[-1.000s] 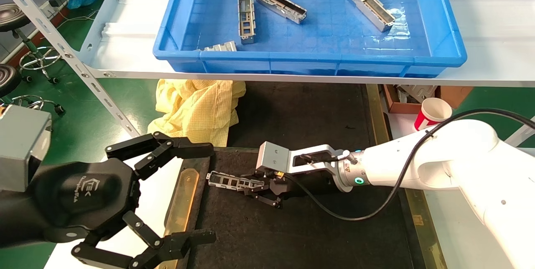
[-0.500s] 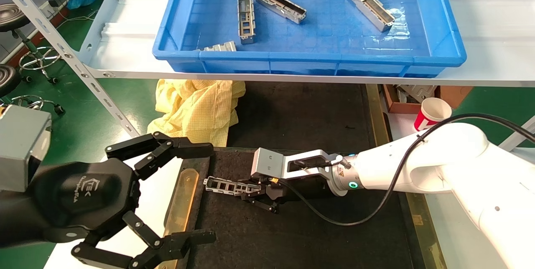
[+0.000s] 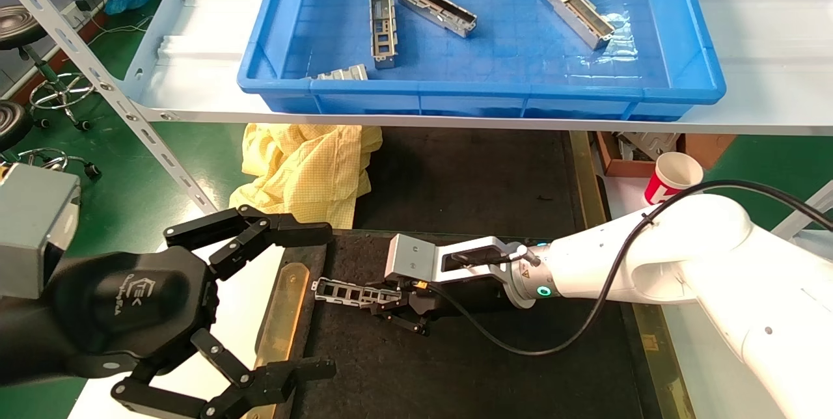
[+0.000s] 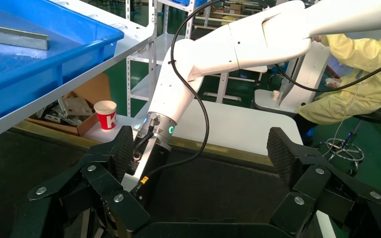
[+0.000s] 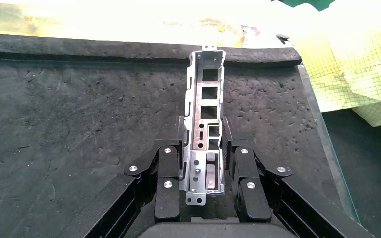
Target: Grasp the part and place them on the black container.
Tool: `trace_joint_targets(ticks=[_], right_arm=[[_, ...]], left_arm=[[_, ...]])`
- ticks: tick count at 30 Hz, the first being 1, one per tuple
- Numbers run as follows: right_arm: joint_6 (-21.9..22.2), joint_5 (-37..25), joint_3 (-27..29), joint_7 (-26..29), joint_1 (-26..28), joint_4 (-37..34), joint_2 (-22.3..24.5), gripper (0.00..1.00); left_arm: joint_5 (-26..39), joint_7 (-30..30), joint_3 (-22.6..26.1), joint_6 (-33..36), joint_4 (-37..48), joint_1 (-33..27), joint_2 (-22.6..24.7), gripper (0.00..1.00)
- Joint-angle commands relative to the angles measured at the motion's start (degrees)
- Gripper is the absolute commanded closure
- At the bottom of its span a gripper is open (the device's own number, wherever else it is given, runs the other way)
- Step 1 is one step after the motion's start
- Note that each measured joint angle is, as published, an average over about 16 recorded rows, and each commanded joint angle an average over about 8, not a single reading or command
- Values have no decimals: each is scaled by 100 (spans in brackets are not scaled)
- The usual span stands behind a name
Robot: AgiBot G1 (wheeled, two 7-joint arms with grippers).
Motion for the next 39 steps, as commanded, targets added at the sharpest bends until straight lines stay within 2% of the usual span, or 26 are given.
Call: trace_joint_targets(ticks=[1, 2, 3, 11, 16, 22, 33, 39], right_arm=[[39, 7, -34, -4, 3, 16, 0, 14], [59, 18, -43, -9, 7, 18, 0, 4], [77, 31, -52, -14, 12, 20, 1, 0], [165, 152, -99, -66, 78, 3, 9, 0], [47, 283, -92, -54, 161, -21, 23, 0], [-460, 458, -72, -24, 337, -98, 77, 0], [-1853, 1124, 248, 253, 512, -560, 418, 0], [-2033, 1253, 307, 291, 505, -614, 468, 0]], left_arm=[[0, 0, 0, 0, 0, 0, 0, 0], [0, 0, 0, 0, 0, 0, 0, 0], [0, 0, 0, 0, 0, 0, 0, 0], [0, 0, 0, 0, 0, 0, 0, 0], [0, 0, 1, 0, 0, 0, 0, 0], [-1, 0, 1, 0, 0, 0, 0, 0], [-1, 1, 1, -2, 1, 0, -1, 0], [-2, 1, 0, -2, 1, 1, -1, 0]])
